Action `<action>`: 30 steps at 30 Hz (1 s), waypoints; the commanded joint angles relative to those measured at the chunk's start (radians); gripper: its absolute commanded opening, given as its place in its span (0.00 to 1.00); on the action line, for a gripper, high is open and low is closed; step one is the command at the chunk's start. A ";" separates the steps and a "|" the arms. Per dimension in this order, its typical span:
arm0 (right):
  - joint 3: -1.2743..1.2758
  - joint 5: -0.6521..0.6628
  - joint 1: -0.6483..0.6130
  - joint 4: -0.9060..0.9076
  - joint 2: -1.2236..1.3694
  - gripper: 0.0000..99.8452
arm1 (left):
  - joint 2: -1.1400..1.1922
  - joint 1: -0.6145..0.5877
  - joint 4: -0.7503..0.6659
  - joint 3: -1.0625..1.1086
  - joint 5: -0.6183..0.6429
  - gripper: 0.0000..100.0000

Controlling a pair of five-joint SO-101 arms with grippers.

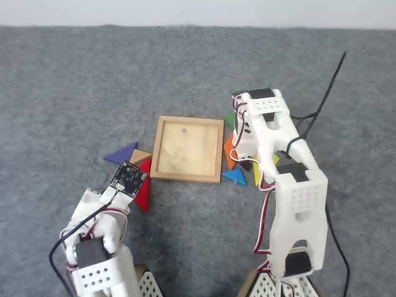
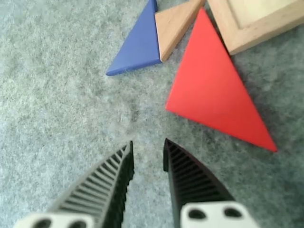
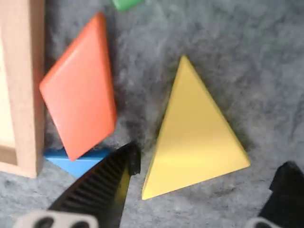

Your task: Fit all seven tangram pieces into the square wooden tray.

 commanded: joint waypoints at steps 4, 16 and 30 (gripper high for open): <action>-0.040 0.130 0.021 -0.012 0.010 0.32 | -0.018 -0.008 0.000 -0.013 -0.006 0.11; -0.035 0.054 0.042 0.013 0.010 0.25 | -0.018 -0.008 0.000 -0.013 -0.006 0.11; -0.043 -0.061 0.042 0.087 0.065 0.32 | -0.018 -0.008 0.000 -0.013 -0.006 0.11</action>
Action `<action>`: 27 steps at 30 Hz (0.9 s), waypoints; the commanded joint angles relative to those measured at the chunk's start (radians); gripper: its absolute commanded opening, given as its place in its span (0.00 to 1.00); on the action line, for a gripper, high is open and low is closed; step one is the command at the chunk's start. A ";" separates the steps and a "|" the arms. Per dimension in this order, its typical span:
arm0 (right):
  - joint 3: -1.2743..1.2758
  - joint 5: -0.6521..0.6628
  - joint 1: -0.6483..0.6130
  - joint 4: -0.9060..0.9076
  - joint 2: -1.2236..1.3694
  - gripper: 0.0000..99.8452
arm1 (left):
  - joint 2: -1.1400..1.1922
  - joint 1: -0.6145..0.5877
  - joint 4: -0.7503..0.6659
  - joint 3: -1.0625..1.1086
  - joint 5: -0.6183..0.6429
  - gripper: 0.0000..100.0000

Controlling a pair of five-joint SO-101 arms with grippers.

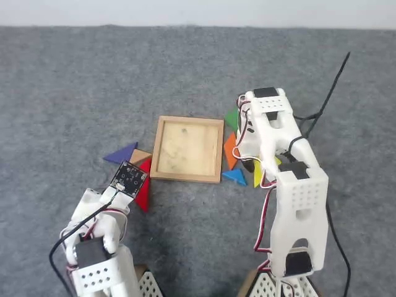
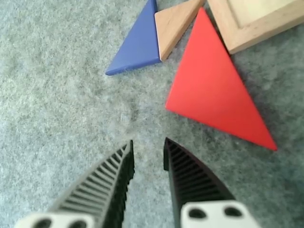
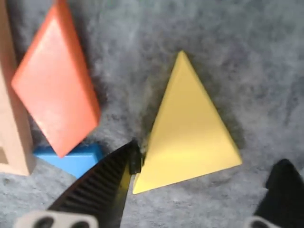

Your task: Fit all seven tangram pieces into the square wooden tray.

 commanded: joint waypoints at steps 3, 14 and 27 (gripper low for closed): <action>-0.008 -0.014 0.018 0.012 0.015 0.25 | -0.018 -0.008 0.000 -0.013 -0.006 0.11; -0.008 0.018 0.021 0.005 0.013 0.17 | -0.018 -0.008 0.000 -0.013 -0.006 0.11; -0.008 0.052 0.022 0.050 -0.147 0.17 | -0.018 -0.008 0.000 -0.013 -0.006 0.11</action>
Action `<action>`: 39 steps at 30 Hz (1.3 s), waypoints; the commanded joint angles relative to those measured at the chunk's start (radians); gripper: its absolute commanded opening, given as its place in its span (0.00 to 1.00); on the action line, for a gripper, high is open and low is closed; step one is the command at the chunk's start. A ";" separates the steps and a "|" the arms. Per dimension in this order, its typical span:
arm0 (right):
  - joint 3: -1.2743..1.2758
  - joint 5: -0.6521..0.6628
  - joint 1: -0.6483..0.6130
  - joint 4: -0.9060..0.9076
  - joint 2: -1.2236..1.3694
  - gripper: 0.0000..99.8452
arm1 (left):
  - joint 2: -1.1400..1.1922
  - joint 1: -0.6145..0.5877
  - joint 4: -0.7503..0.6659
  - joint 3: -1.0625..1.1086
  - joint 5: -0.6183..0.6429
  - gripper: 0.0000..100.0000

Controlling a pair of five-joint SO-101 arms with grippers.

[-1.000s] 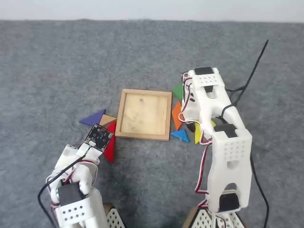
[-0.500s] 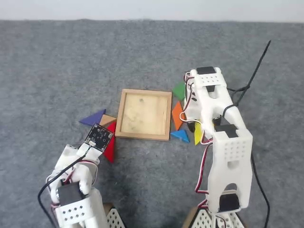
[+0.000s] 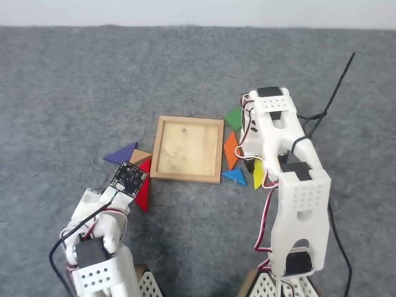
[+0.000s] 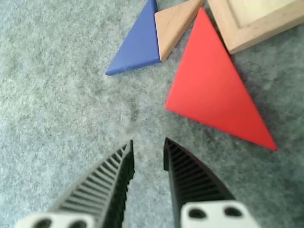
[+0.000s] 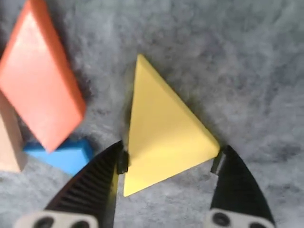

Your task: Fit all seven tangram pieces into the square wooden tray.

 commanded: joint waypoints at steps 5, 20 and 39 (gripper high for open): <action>-0.021 0.041 0.005 0.105 -0.176 0.17 | -0.018 -0.008 0.000 -0.013 -0.006 0.11; 0.018 0.170 0.061 0.145 -0.409 0.17 | -0.018 -0.008 -0.002 -0.013 -0.005 0.11; 1.086 -0.071 0.122 -0.515 -1.159 0.17 | 0.129 -0.100 0.069 -0.541 0.325 0.17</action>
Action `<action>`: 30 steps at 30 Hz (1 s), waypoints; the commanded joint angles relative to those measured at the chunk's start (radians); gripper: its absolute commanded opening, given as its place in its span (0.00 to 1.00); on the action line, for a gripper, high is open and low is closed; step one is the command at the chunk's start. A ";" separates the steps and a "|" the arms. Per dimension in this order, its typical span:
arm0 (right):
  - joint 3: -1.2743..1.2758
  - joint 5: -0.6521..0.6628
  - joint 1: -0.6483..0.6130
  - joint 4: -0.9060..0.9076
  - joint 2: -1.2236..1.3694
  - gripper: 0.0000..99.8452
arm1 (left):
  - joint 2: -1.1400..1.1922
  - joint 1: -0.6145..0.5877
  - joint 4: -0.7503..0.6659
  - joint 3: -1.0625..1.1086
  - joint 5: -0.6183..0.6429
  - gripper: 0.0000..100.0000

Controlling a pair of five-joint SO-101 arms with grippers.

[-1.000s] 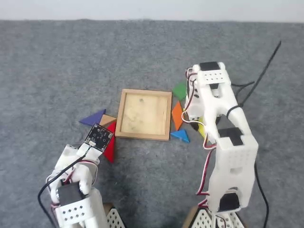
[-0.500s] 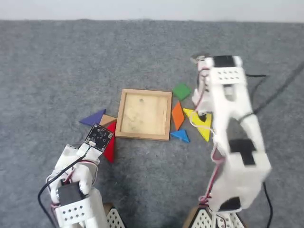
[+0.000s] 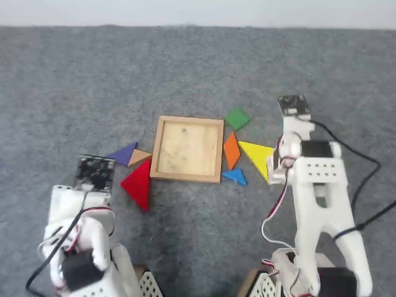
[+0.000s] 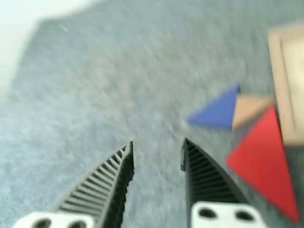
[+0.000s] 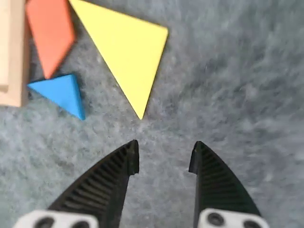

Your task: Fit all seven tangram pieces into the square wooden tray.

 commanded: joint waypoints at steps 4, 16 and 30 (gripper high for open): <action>0.077 -0.029 -0.019 -0.157 -0.054 0.17 | 0.402 0.002 -0.020 -0.283 0.106 0.18; 0.094 -0.026 -0.027 -0.140 -0.051 0.17 | 1.140 0.388 -0.060 -0.357 0.146 0.18; 0.094 -0.026 -0.027 -0.148 -0.044 0.17 | 1.396 0.267 -0.209 -0.383 0.281 0.26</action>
